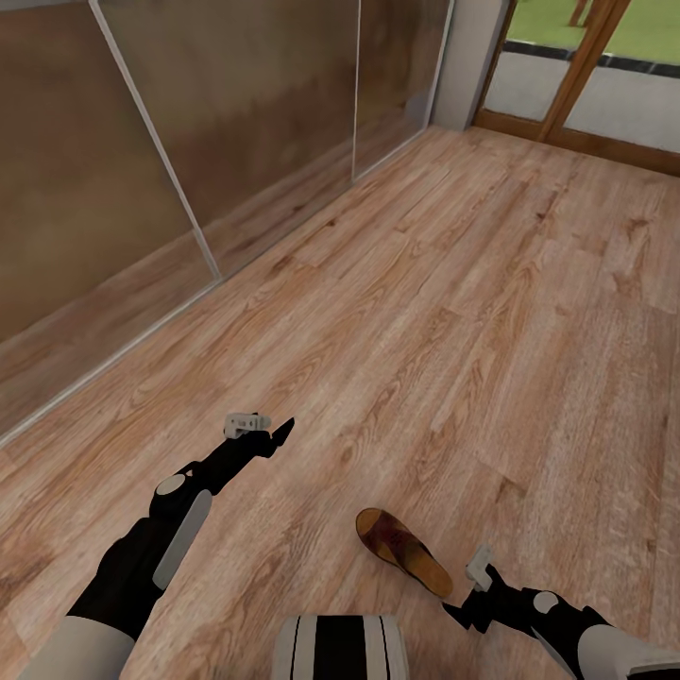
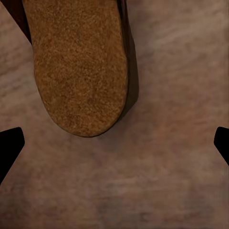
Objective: Pick up the two gym shoes and the two sandals from the corridor floor and place them onto the hallstand (shoe rack) in the corridor, making sure they are on the rack and not on the floor. Arrange them so the two gym shoes are next to each other and the two sandals are next to each other.
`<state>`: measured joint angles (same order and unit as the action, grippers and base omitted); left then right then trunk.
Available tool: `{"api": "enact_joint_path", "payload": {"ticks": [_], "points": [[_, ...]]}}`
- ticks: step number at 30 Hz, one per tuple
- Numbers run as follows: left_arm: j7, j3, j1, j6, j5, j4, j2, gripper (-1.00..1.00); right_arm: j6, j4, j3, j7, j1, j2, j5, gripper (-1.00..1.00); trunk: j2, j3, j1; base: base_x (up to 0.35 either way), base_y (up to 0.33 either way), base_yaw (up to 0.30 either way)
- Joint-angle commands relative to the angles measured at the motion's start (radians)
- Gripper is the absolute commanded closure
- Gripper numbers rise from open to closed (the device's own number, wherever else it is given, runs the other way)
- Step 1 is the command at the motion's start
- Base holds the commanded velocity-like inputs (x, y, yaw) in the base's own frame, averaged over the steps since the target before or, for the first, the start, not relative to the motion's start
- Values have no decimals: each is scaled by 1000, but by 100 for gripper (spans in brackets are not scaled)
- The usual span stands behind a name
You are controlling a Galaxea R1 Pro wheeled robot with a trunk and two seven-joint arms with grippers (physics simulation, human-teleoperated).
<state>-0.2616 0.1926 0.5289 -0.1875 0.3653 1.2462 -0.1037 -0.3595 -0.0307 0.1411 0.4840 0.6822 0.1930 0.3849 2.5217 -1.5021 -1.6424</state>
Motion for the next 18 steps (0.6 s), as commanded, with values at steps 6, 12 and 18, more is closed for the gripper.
{"api": "enact_joint_path", "payload": {"ticks": [6,12,18], "points": [[-1,1,0,-8,11,1,-1,-100,-4,0,8,1,0,1,-3,-100,0,-1,0,153,120,0],[-1,1,0,-7,11,1,-1,-100,-5,0,8,1,0,1,-3,-100,0,-1,0,63,53,0],[-1,1,0,-7,11,1,-1,-100,-4,0,8,1,0,1,-3,-100,0,-1,0,10,8,0]]}}
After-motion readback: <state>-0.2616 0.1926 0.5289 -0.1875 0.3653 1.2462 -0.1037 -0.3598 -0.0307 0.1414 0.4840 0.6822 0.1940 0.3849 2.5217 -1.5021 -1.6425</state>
